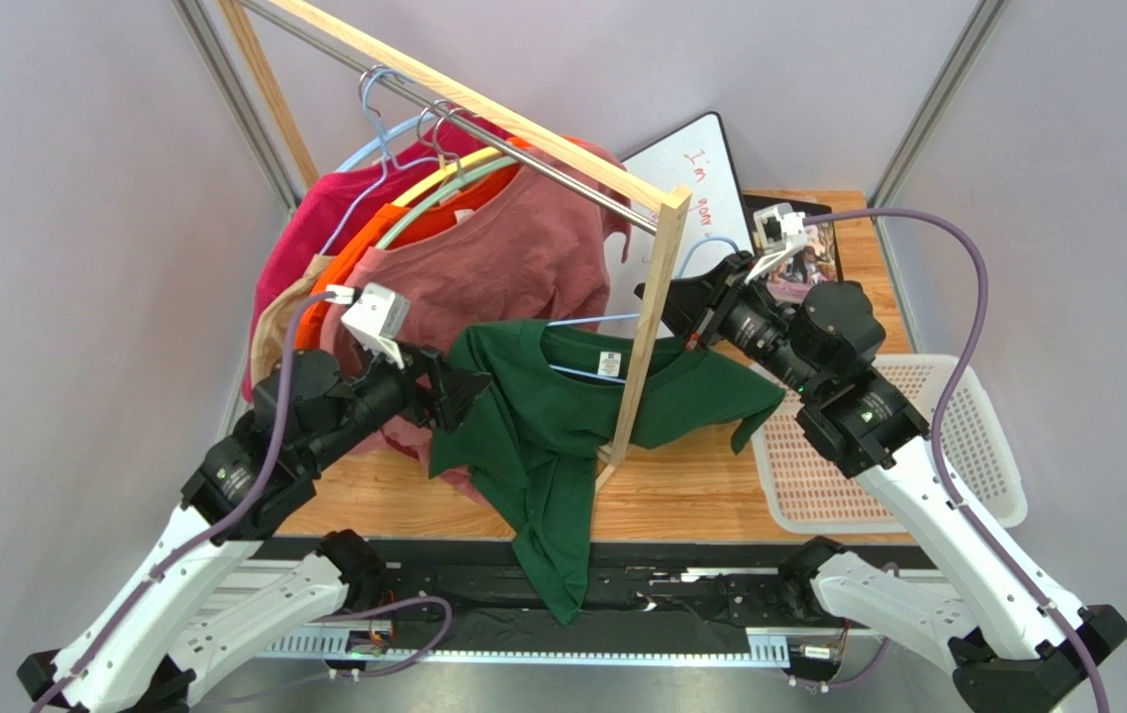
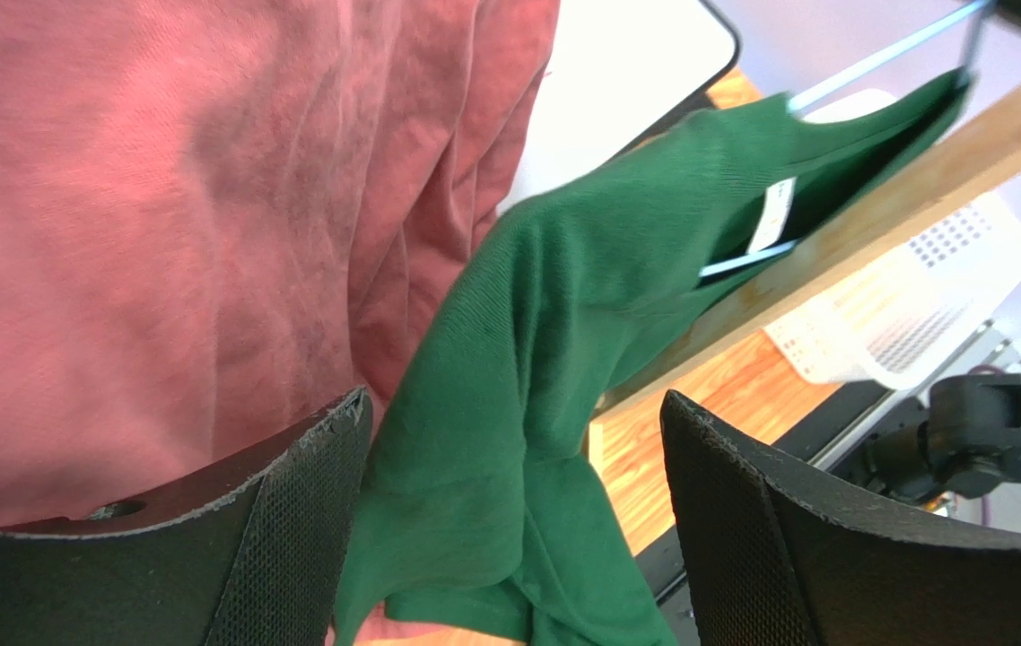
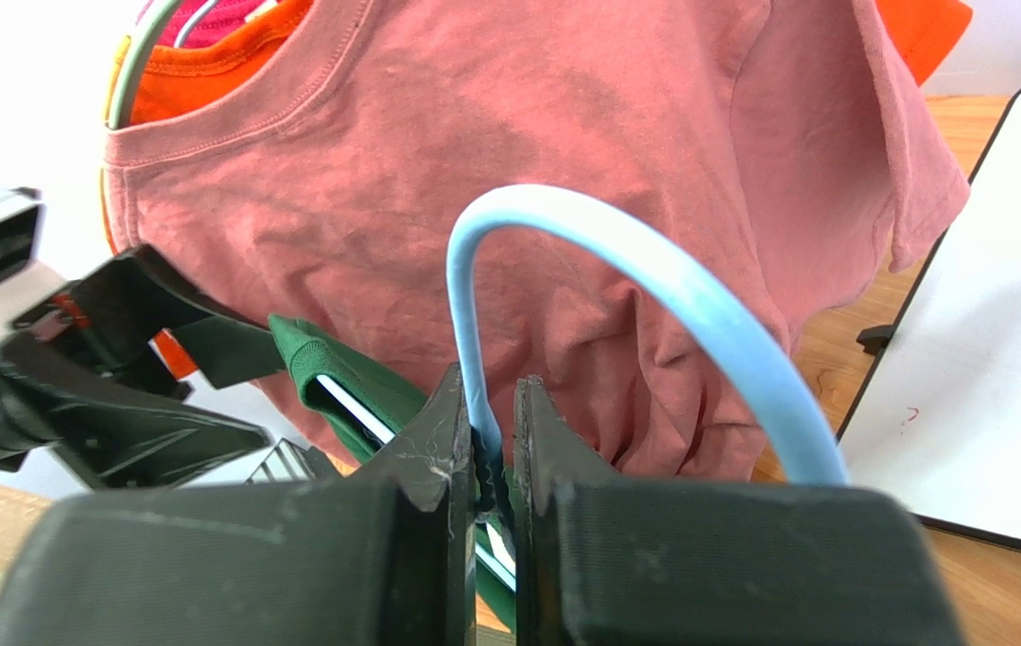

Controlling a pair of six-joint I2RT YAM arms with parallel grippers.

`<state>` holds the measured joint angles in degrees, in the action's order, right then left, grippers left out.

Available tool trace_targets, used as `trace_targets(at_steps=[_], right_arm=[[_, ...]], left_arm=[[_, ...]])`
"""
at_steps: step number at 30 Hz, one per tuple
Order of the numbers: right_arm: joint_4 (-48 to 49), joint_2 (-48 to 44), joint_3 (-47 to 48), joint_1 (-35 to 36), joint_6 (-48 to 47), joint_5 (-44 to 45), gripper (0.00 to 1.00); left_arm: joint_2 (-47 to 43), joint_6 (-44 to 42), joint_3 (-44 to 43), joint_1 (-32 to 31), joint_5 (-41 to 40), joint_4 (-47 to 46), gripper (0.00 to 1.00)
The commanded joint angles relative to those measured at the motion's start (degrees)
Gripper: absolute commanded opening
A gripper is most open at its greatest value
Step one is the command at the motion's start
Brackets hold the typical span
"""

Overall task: Remove the t-shirt from the hanger
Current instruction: Remove the tshirt from the hanger

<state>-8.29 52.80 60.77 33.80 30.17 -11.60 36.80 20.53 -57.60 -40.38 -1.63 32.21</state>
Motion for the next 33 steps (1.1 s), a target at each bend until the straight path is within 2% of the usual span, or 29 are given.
trace_targets(at_steps=[1,6,7,9,10,12,13,16,23,26,33], right_arm=[[4.2,-2.1,0.5,-0.2,1.8,-2.3,0.00],[4.4,-2.6,0.2,-0.3,2.3,-1.8,0.00],[4.6,-2.5,0.2,-0.4,2.3,-1.8,0.00],[4.7,-2.4,0.3,-0.4,2.7,-2.1,0.00],[4.9,-2.4,0.3,-0.4,2.9,-2.3,0.00],[5.0,-2.4,0.2,-0.4,3.0,-2.6,0.00],[5.0,-2.3,0.1,-0.4,3.2,-2.6,0.00],[5.0,-2.4,0.0,-0.4,3.1,-2.6,0.00],[4.9,-3.0,-2.2,-0.5,2.0,0.5,0.00],[4.9,-3.6,-3.6,-0.7,2.7,3.9,0.00],[5.8,-9.5,-8.5,-1.3,5.6,16.1,0.00]], left_arm=[[1.6,0.0,0.1,0.0,-1.4,-0.5,0.82],[1.8,0.4,1.8,0.0,-2.0,-0.7,0.69],[1.9,0.5,2.1,0.0,-2.1,-0.7,0.61],[2.0,0.6,2.5,0.0,-2.7,-0.7,0.54],[1.9,0.6,2.6,0.0,-2.9,-0.7,0.44],[2.1,0.4,2.3,0.0,-4.2,-0.3,0.32],[2.5,0.3,1.6,0.0,-5.0,0.0,0.19],[4.2,0.2,-1.2,0.0,-9.7,2.0,0.00],[3.1,2.1,-6.5,0.0,-29.0,6.0,0.00],[1.3,2.2,-7.0,0.0,-33.7,5.9,0.00],[-1.6,2.4,-5.9,-0.1,-37.2,6.4,0.00]])
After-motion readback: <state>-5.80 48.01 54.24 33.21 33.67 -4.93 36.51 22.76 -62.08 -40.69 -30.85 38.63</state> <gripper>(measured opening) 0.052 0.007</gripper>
